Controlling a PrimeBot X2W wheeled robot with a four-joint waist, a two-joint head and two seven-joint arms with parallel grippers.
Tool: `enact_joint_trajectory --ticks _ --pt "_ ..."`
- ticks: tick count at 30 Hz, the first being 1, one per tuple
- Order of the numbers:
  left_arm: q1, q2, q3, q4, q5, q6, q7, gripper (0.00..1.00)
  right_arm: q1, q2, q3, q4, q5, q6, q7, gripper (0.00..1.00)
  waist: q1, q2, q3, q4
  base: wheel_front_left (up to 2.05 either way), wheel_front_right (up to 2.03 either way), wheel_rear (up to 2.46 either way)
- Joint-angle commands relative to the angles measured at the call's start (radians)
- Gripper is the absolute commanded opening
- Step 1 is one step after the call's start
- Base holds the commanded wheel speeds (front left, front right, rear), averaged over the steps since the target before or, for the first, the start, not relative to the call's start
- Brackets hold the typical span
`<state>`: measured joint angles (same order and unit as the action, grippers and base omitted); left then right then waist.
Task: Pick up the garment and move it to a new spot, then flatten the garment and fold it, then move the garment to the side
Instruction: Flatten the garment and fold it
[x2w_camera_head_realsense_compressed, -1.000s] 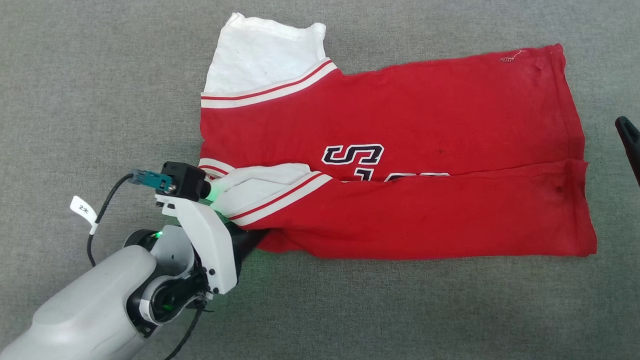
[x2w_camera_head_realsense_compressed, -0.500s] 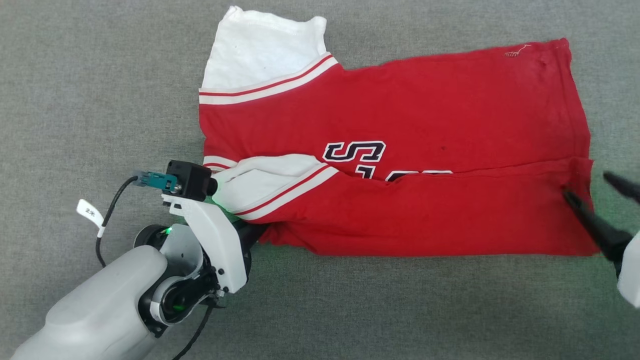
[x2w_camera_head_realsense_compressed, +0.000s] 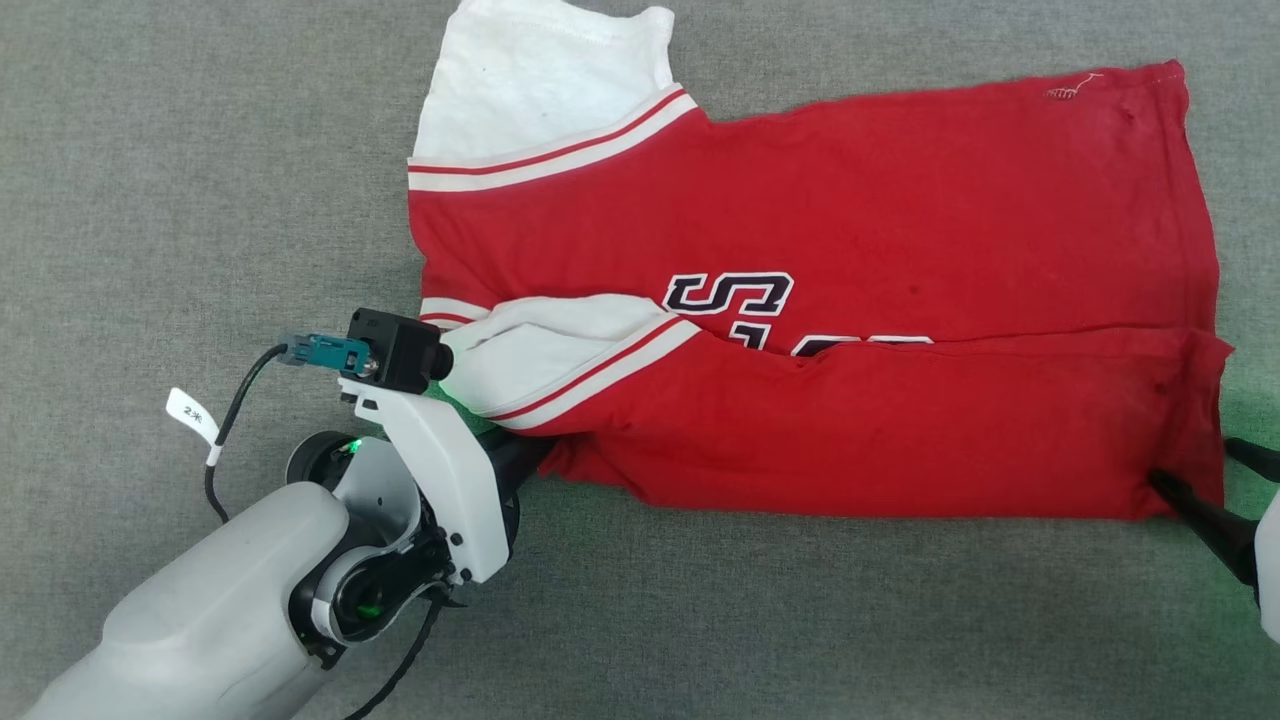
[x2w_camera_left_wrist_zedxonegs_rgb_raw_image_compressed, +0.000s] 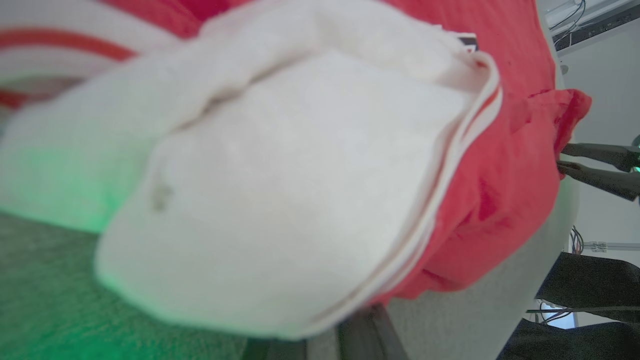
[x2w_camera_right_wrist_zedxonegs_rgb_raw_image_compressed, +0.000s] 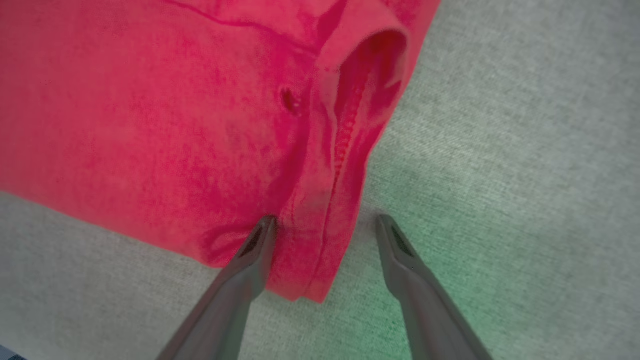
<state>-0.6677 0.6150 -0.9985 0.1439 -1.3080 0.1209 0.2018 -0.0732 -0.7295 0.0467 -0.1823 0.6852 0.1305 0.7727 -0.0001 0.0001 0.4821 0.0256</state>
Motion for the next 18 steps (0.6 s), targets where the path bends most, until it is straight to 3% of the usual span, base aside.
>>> enact_joint_trajectory --ticks 1,2,3,11,18 --pt "0.039 -0.039 -0.047 0.048 0.006 0.009 0.02 0.0 0.007 0.026 0.033 0.027 -0.006 0.0 0.018 1.0 0.0001 -0.0001 0.004 0.003 0.0 0.0 0.0" --pt "0.038 -0.037 -0.046 0.049 0.006 0.009 0.019 0.0 0.004 0.027 0.038 0.026 -0.005 0.0 0.02 0.43 0.0001 -0.0001 0.005 0.003 0.0 0.0 0.0" --pt "0.038 -0.036 -0.044 0.05 0.007 0.008 0.018 0.0 0.002 0.025 0.043 0.025 -0.003 0.001 0.024 0.0 0.0001 -0.0001 0.005 0.004 0.0 0.0 0.0" --pt "0.079 -0.001 -0.038 0.023 0.007 -0.001 -0.007 0.0 -0.014 0.023 0.023 0.007 0.006 0.0 0.003 0.0 0.0001 -0.0001 -0.011 0.0 0.0 0.0 0.0" --pt "0.165 0.073 -0.047 -0.079 -0.003 0.014 -0.032 0.0 0.017 0.016 0.0 -0.012 0.014 0.0 -0.005 0.0 0.0001 -0.0001 -0.052 0.002 0.0 0.0 0.0"
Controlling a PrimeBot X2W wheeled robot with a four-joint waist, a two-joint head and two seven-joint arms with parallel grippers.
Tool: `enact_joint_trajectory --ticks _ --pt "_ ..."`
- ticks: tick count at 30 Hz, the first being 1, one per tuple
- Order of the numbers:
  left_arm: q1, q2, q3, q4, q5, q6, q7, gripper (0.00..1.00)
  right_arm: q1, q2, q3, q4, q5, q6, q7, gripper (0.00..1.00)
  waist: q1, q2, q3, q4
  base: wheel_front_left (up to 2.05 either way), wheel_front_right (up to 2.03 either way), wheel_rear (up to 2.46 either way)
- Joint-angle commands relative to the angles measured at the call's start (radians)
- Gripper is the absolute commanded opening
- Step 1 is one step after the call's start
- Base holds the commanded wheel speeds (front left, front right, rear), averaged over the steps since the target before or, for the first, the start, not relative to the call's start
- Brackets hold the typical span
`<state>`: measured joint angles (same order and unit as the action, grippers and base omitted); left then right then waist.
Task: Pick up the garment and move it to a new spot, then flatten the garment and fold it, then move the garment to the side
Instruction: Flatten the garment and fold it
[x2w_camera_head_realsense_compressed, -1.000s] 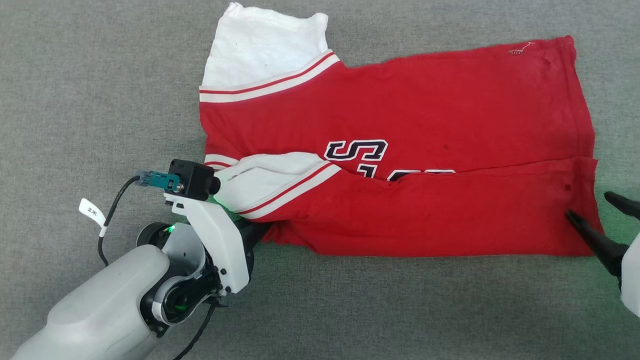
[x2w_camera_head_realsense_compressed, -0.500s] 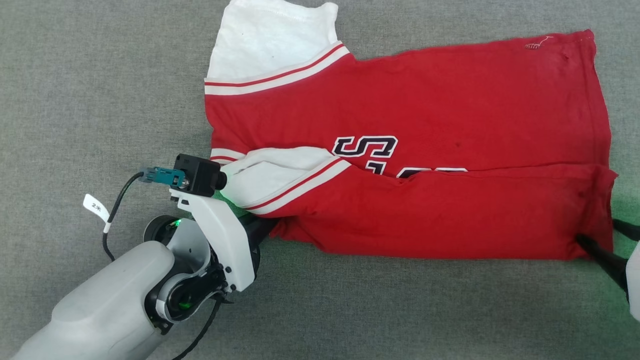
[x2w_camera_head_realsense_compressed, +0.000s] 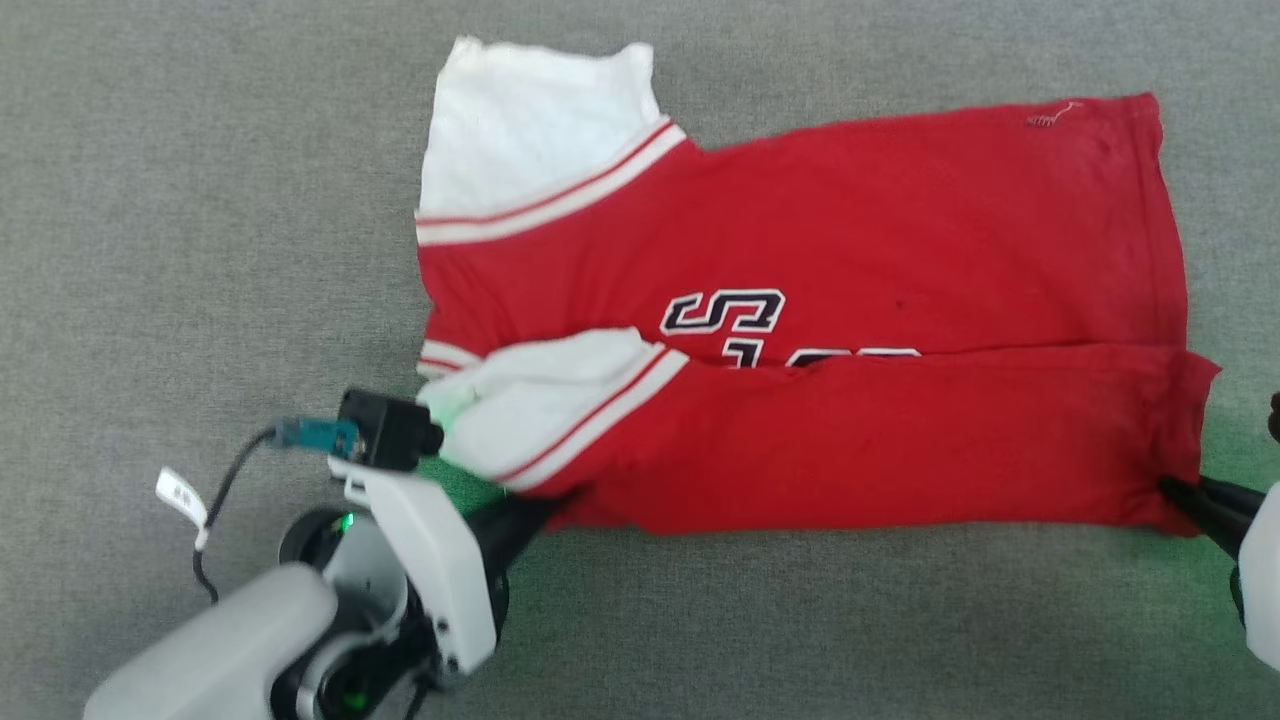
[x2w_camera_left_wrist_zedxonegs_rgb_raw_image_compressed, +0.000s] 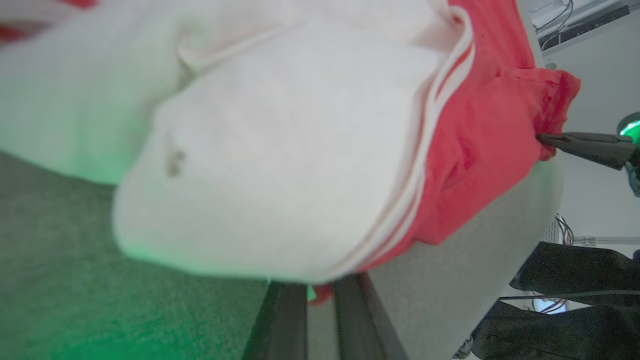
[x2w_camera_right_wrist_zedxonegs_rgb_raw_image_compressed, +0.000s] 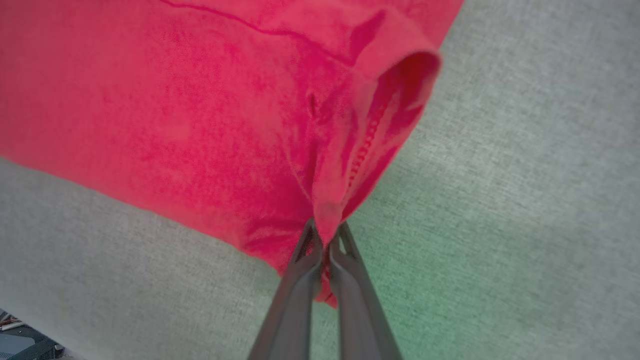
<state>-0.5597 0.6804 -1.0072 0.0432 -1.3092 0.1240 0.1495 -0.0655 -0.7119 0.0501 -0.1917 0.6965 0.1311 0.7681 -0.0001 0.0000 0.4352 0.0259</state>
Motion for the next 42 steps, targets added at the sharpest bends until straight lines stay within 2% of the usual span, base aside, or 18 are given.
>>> enact_joint_trajectory --ticks 1,9,13,14,15,16,17,18,23,27,33,38,42 --pt "0.068 0.018 -0.038 0.0 -0.006 0.016 0.016 0.0 0.017 -0.004 -0.005 -0.006 0.006 -0.001 0.001 0.0 0.0001 0.0 -0.009 0.002 0.0 0.0 0.0" --pt "0.126 0.095 -0.028 -0.16 -0.02 0.052 0.0 0.0 0.119 -0.021 -0.044 -0.064 0.025 -0.001 0.028 0.0 0.0001 0.0 -0.029 0.007 0.0 0.0 0.0" --pt "0.146 0.119 -0.022 -0.201 -0.025 0.069 -0.007 0.01 0.158 -0.008 -0.075 -0.096 0.027 -0.001 0.018 0.0 0.0001 0.0 -0.034 0.004 0.0 0.0 0.0" --pt "0.149 0.124 -0.016 -0.203 -0.023 0.073 -0.013 0.25 0.158 0.003 -0.086 -0.102 0.019 -0.001 0.002 0.29 0.0001 0.0 -0.036 0.003 0.0 0.0 0.0" --pt "0.152 0.128 -0.012 -0.203 -0.023 0.079 -0.02 0.44 0.159 0.012 -0.093 -0.102 0.014 -0.001 -0.011 0.54 0.0001 0.0 -0.038 0.003 0.0 0.0 0.0" --pt "0.156 0.13 -0.012 -0.203 -0.024 0.08 -0.022 0.64 0.162 0.02 -0.099 -0.102 0.006 -0.001 -0.022 1.0 0.0001 0.0 -0.04 0.002 0.0 0.0 0.0" --pt "0.16 0.132 -0.01 -0.205 -0.024 0.084 -0.028 0.97 0.161 0.028 -0.108 -0.103 -0.002 -0.001 -0.038 1.0 0.0001 0.0 -0.043 0.001 0.0 0.0 0.0" --pt "0.163 0.134 0.0 -0.207 -0.03 0.088 -0.039 1.0 0.157 0.039 -0.117 -0.102 -0.011 -0.001 -0.055 1.0 0.0001 0.0 -0.047 0.001 0.0 0.0 0.0" --pt "0.195 0.176 0.043 -0.234 -0.046 0.107 -0.095 1.0 0.132 0.079 -0.159 -0.11 -0.05 -0.001 -0.145 1.0 0.0001 0.0 -0.062 -0.002 0.0 0.0 0.0" --pt "0.217 0.222 0.102 -0.264 -0.062 0.128 -0.167 1.0 0.082 0.14 -0.191 -0.117 -0.101 -0.001 -0.28 1.0 0.0001 0.0 -0.07 -0.008 0.0 0.0 0.0" --pt "0.189 0.252 0.224 -0.235 -0.063 0.178 -0.304 1.0 -0.011 0.213 -0.133 -0.1 -0.172 -0.001 -0.472 1.0 0.0001 0.0 -0.076 -0.047 0.0 0.0 0.0" --pt "0.092 0.274 0.248 -0.177 0.003 0.194 -0.29 1.0 -0.064 0.267 -0.101 -0.077 -0.202 -0.001 -0.581 1.0 0.0001 0.0 -0.075 -0.088 0.0 0.0 0.0" --pt "-0.051 0.262 0.266 -0.1 0.032 0.159 -0.234 1.0 -0.094 0.321 -0.089 -0.069 -0.217 -0.001 -0.66 1.0 0.0001 0.0 -0.066 -0.129 0.0 0.0 0.0"
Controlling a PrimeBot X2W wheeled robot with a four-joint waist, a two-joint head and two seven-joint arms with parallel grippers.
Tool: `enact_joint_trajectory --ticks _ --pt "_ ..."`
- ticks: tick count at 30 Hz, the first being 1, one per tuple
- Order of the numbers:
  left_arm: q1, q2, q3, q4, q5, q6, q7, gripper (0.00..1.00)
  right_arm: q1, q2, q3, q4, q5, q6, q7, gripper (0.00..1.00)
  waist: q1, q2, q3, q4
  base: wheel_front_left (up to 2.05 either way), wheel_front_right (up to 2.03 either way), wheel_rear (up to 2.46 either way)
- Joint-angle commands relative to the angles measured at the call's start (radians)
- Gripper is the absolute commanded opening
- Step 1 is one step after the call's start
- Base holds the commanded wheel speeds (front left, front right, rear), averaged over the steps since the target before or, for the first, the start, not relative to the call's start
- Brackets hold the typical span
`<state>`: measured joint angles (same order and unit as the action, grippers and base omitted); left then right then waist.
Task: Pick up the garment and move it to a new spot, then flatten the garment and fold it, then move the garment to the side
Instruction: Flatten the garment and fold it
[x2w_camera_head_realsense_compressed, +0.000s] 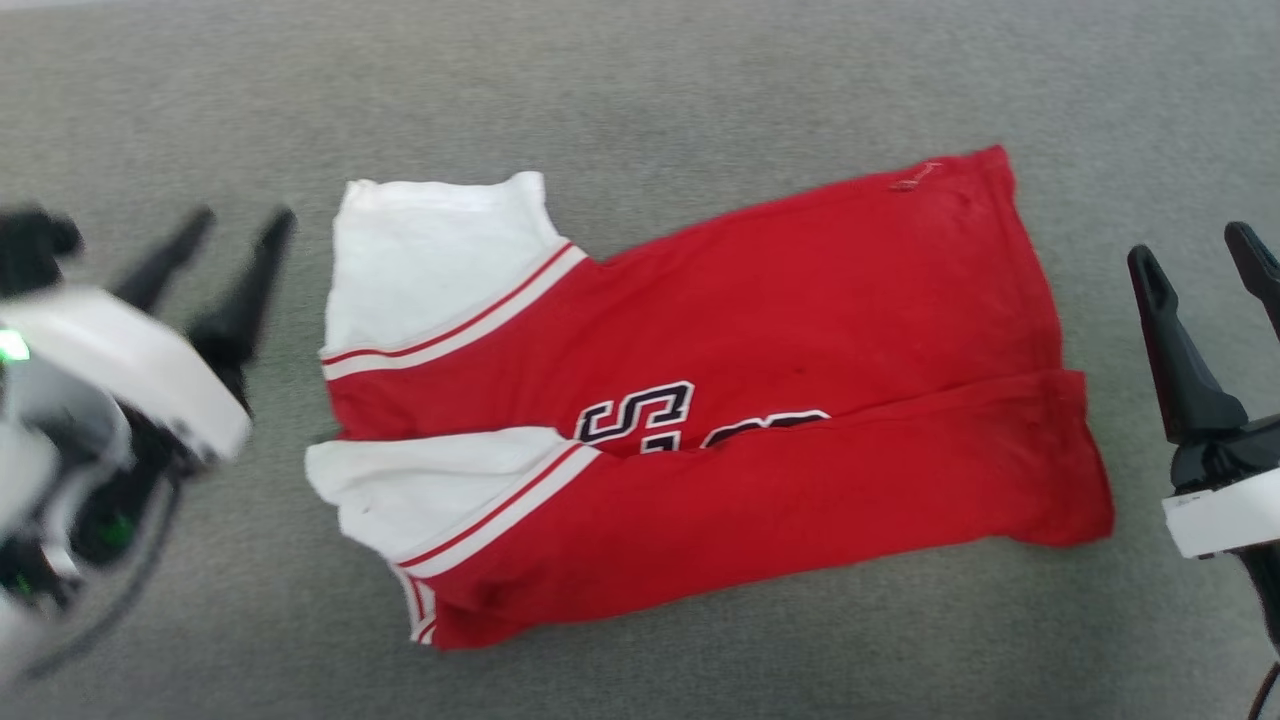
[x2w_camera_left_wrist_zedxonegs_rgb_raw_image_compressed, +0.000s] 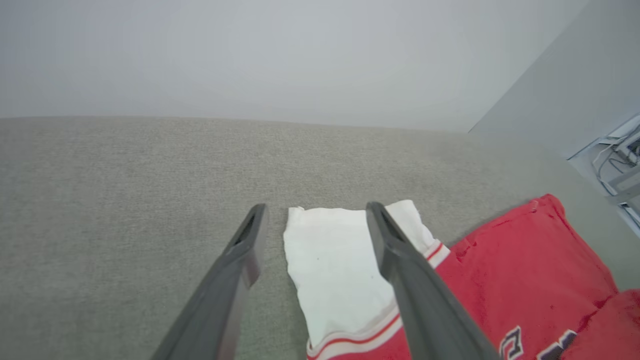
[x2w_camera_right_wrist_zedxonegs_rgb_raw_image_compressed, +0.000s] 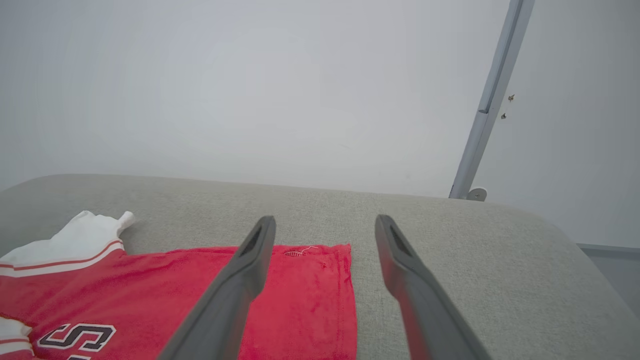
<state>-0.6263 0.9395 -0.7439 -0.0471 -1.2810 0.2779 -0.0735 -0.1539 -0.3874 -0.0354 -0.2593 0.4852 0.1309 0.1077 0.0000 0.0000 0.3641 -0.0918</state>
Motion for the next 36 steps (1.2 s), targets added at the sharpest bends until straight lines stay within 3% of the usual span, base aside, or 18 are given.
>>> enact_joint_trajectory --ticks 1,6,10,14,16,20,26,27,28,29,30,36 --pt "-0.023 0.0 -0.001 0.02 0.011 -0.011 0.017 1.0 -0.01 0.008 0.001 -0.001 -0.005 0.0 -0.012 1.0 0.0 0.0 0.009 -0.023 0.0 0.0 0.0" --pt "-0.207 -0.02 -0.035 0.204 0.024 -0.112 0.192 1.0 -0.024 0.038 0.007 0.002 -0.012 0.0 -0.051 1.0 0.0 0.0 0.028 -0.074 0.0 0.0 0.0" --pt "-0.323 -0.047 -0.074 0.35 -0.021 -0.177 0.411 1.0 -0.028 0.045 0.011 0.013 -0.007 0.0 -0.054 1.0 0.0 0.0 0.044 -0.106 0.0 0.0 0.0" --pt "-0.431 -0.045 -0.137 0.453 -0.06 -0.187 0.711 1.0 -0.039 0.045 0.018 0.014 -0.002 0.0 -0.058 1.0 0.0 0.0 0.067 -0.132 0.0 0.0 0.0" --pt "-0.478 -0.04 -0.154 0.49 -0.058 -0.186 0.807 1.0 -0.043 0.046 0.023 0.016 0.001 0.0 -0.059 1.0 0.0 0.0 0.08 -0.145 0.0 0.0 0.0" --pt "-0.534 -0.046 -0.172 0.548 -0.05 -0.198 0.891 1.0 -0.051 0.049 0.036 0.023 0.004 0.0 -0.059 1.0 0.0 0.0 0.106 -0.167 0.0 0.0 0.0" --pt "-0.54 -0.076 -0.188 0.618 -0.053 -0.233 0.911 1.0 -0.059 0.048 0.036 0.026 0.006 0.0 -0.068 1.0 0.0 0.0 0.127 -0.181 0.0 0.0 0.0" --pt "-0.53 -0.087 -0.191 0.625 -0.066 -0.244 0.92 0.85 -0.062 0.046 0.036 0.027 0.006 0.0 -0.067 1.0 0.0 0.0 0.127 -0.181 0.0 0.0 0.0" --pt "-0.52 -0.097 -0.189 0.634 -0.083 -0.249 0.932 0.57 -0.063 0.045 0.036 0.028 0.005 0.0 -0.063 1.0 0.0 0.0 0.127 -0.181 0.0 0.0 0.0" --pt "-0.512 -0.106 -0.188 0.636 -0.093 -0.257 0.943 0.38 -0.066 0.042 0.036 0.028 0.004 0.0 -0.058 1.0 0.0 0.0 0.126 -0.179 0.0 0.0 0.0" --pt "-0.509 -0.111 -0.188 0.638 -0.102 -0.263 0.95 0.04 -0.068 0.039 0.036 0.027 0.003 0.0 -0.055 1.0 0.0 0.0 0.125 -0.178 0.0 0.0 0.0" --pt "-0.536 -0.134 -0.183 0.653 -0.097 -0.28 0.934 0.0 -0.105 0.006 0.055 0.02 0.002 0.0 -0.01 1.0 0.0 0.0 0.133 -0.157 0.0 0.0 0.0"
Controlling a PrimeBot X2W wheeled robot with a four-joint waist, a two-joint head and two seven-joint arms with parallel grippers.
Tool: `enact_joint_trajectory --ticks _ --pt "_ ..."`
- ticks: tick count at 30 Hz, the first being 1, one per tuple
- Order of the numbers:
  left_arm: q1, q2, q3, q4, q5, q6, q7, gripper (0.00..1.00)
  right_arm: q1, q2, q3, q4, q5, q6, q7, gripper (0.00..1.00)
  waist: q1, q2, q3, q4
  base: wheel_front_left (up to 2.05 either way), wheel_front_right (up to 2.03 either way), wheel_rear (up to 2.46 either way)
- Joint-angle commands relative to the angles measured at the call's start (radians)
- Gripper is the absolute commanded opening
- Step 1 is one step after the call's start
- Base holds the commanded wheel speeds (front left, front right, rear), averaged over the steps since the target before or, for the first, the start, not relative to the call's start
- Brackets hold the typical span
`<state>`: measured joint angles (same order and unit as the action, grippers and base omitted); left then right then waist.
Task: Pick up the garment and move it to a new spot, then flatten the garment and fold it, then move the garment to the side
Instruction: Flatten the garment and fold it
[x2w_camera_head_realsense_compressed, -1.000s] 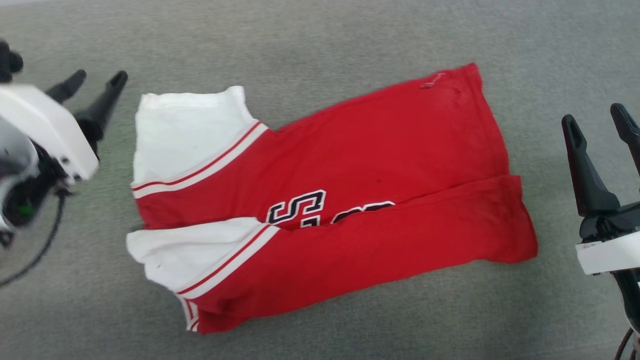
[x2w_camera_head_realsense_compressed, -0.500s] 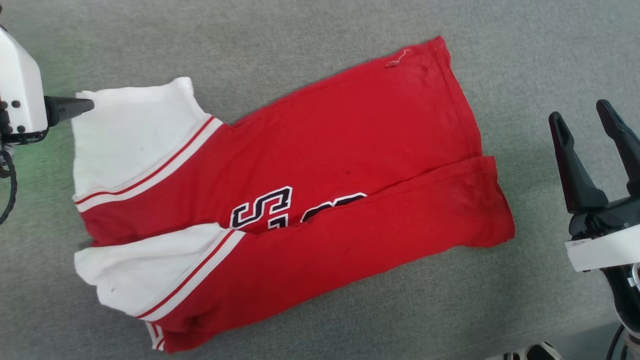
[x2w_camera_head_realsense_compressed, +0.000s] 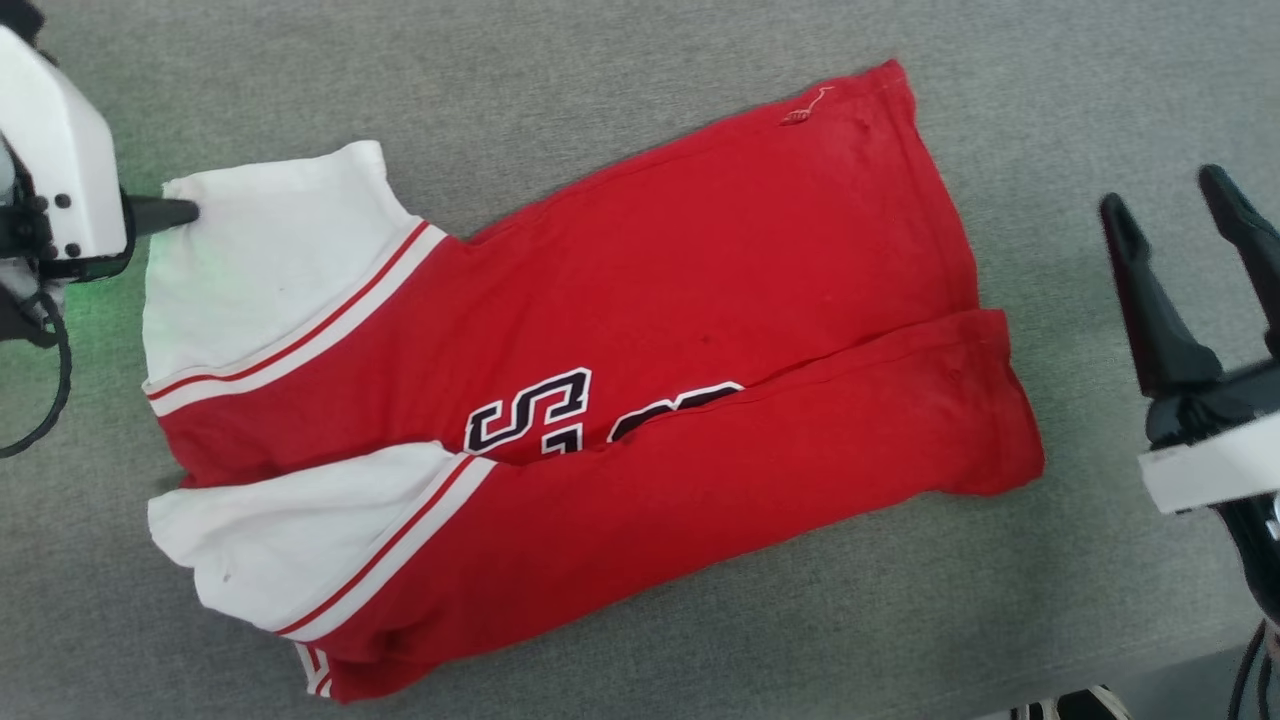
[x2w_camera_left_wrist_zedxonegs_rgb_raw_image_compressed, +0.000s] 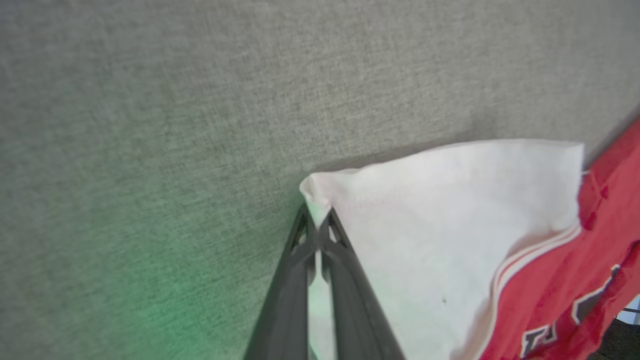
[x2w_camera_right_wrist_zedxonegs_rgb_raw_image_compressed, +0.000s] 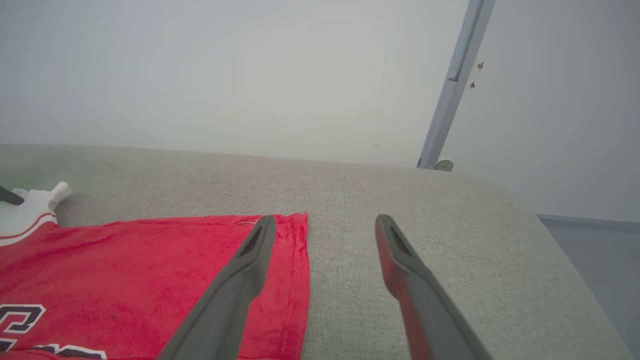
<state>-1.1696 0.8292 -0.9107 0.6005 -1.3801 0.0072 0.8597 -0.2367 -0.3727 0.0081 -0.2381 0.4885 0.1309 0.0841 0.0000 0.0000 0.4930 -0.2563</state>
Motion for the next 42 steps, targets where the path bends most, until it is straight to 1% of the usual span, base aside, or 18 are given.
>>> enact_joint_trajectory --ticks 1,3,4,5,6,7,12,15,20,22,26,29,32,33,34,35,38,42 --pt "0.003 -0.029 -0.017 0.008 0.007 -0.012 -0.003 0.0 -0.035 -0.02 0.022 0.002 -0.004 0.0 0.029 1.0 0.0 0.0 0.007 0.011 0.0 0.0 0.0" --pt "-0.001 -0.035 -0.016 0.011 0.011 -0.018 -0.011 0.0 -0.054 -0.031 0.038 0.008 0.001 0.0 0.05 1.0 0.0 0.0 0.009 0.015 0.0 0.0 0.0" --pt "-0.015 -0.047 -0.018 0.015 0.022 -0.028 -0.024 0.0 -0.096 -0.06 0.081 0.036 0.017 0.0 0.116 1.0 0.0 0.0 0.014 0.025 0.0 0.0 0.0" --pt "-0.015 -0.047 -0.018 0.015 0.022 -0.028 -0.024 0.0 -0.096 -0.06 0.081 0.036 0.017 0.0 0.116 1.0 0.0 0.0 0.014 0.025 0.0 0.0 0.0" --pt "-0.026 -0.061 -0.016 0.019 0.029 -0.04 -0.039 0.0 -0.155 -0.091 0.132 0.079 0.046 0.0 0.199 1.0 0.0 0.0 0.022 0.036 0.0 0.0 0.0" --pt "-0.033 -0.07 -0.015 0.021 0.033 -0.046 -0.044 0.0 -0.19 -0.11 0.165 0.102 0.062 0.0 0.246 1.0 0.0 0.0 0.028 0.041 0.0 0.0 0.0" --pt "-0.058 -0.107 -0.022 0.033 0.052 -0.069 -0.064 0.0 -0.403 -0.187 0.299 0.246 0.15 0.0 0.442 1.0 0.0 0.0 0.056 0.073 0.0 0.0 0.0" --pt "-0.067 -0.13 -0.025 0.044 0.057 -0.084 -0.075 0.0 -0.519 -0.212 0.358 0.339 0.201 0.0 0.548 1.0 0.0 0.0 0.067 0.093 0.0 0.0 0.0" --pt "-0.088 -0.16 -0.028 0.062 0.062 -0.102 -0.095 0.0 -0.684 -0.221 0.44 0.472 0.284 0.0 0.713 1.0 0.0 0.0 0.083 0.121 0.0 0.0 0.0" --pt "-0.098 -0.168 -0.028 0.065 0.066 -0.108 -0.098 0.0 -0.741 -0.221 0.464 0.516 0.3 0.0 0.761 1.0 0.0 0.0 0.091 0.131 0.0 0.0 0.0" --pt "-0.116 -0.184 -0.031 0.07 0.074 -0.117 -0.108 0.0 -0.811 -0.223 0.51 0.585 0.316 0.0 0.823 1.0 0.0 0.0 0.103 0.146 0.0 0.0 0.0" --pt "-0.124 -0.198 -0.034 0.072 0.076 -0.125 -0.119 0.0 -0.836 -0.228 0.539 0.627 0.321 0.0 0.85 1.0 0.0 0.0 0.108 0.156 0.0 0.0 0.0" --pt "-0.126 -0.209 -0.036 0.071 0.072 -0.127 -0.126 0.0 -0.845 -0.23 0.562 0.658 0.325 0.0 0.842 1.0 0.0 0.0 0.114 0.162 0.0 0.0 0.0" --pt "-0.127 -0.212 -0.035 0.07 0.07 -0.129 -0.129 0.0 -0.846 -0.231 0.572 0.661 0.328 0.0 0.838 0.6 0.0 0.0 0.116 0.163 0.0 0.0 0.0" --pt "-0.127 -0.214 -0.031 0.068 0.065 -0.131 -0.135 0.0 -0.846 -0.231 0.58 0.662 0.333 0.0 0.832 0.44 0.0 0.0 0.117 0.164 0.0 0.0 0.0" --pt "-0.127 -0.215 -0.028 0.066 0.06 -0.132 -0.141 0.0 -0.849 -0.232 0.588 0.664 0.339 0.0 0.827 0.0 0.0 0.0 0.118 0.164 0.0 0.0 0.0" --pt "-0.125 -0.213 -0.026 0.061 0.053 -0.133 -0.153 0.0 -0.855 -0.24 0.606 0.664 0.358 0.0 0.811 0.0 0.0 0.0 0.12 0.167 0.0 0.0 0.0" --pt "-0.119 -0.207 -0.005 0.035 0.038 -0.136 -0.202 0.0 -0.857 -0.263 0.606 0.641 0.375 0.0 0.748 0.0 0.0 0.0 0.105 0.178 0.0 0.0 0.0"
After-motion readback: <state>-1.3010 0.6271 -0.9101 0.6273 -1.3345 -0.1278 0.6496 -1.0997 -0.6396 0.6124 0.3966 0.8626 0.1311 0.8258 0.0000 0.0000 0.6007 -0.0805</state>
